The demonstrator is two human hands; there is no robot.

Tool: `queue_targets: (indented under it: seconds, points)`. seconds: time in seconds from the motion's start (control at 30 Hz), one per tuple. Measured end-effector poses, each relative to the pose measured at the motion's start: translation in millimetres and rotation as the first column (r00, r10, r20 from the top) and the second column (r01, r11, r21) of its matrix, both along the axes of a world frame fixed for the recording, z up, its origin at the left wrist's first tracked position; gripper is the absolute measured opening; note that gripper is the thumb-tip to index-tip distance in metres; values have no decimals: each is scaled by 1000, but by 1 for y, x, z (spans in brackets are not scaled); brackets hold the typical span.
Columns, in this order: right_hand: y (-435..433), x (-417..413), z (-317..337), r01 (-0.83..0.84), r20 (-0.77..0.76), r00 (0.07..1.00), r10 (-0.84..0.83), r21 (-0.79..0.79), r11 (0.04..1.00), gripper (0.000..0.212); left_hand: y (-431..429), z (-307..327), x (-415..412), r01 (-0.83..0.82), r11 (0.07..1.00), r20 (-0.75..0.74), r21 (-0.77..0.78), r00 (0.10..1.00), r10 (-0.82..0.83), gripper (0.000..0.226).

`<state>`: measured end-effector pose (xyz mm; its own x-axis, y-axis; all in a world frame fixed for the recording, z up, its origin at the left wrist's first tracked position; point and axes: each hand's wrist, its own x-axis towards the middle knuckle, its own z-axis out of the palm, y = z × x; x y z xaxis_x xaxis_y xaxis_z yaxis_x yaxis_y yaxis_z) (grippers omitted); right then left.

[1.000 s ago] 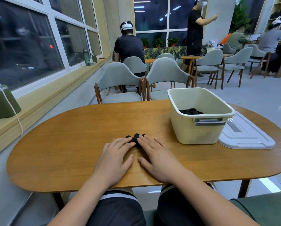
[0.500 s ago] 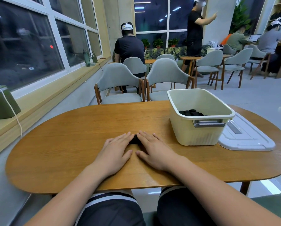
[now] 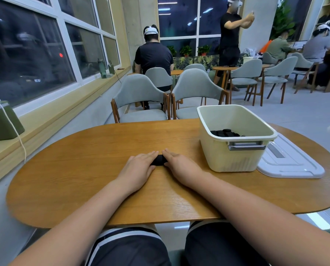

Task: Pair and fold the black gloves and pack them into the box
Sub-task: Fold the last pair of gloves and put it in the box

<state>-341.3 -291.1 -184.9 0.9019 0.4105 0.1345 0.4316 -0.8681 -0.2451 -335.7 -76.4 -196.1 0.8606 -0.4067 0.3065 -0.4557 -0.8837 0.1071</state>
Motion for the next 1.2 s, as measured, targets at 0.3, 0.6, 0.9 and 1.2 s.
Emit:
queue_targets:
  seconds: [0.3, 0.6, 0.9, 1.2]
  points:
    - [-7, 1, 7, -48, 101, 994, 38, 103, 994, 19, 3, 8, 15, 59, 997, -23, -43, 998, -60, 49]
    - [-4, -8, 30, -46, 79, 996, 37, 114, 992, 12, 6, 38, 6, 112, 994, 57, -2, 992, -112, 41]
    - [-19, -24, 134, 75, 217, 974, -63, -48, 996, 21, -20, 126, -7, 186, 977, 163, -104, 972, -168, 35]
    - [-110, -42, 178, 68, 280, 959, -40, -91, 994, 17, -107, 155, 5, 265, 937, 211, -226, 953, -219, 31]
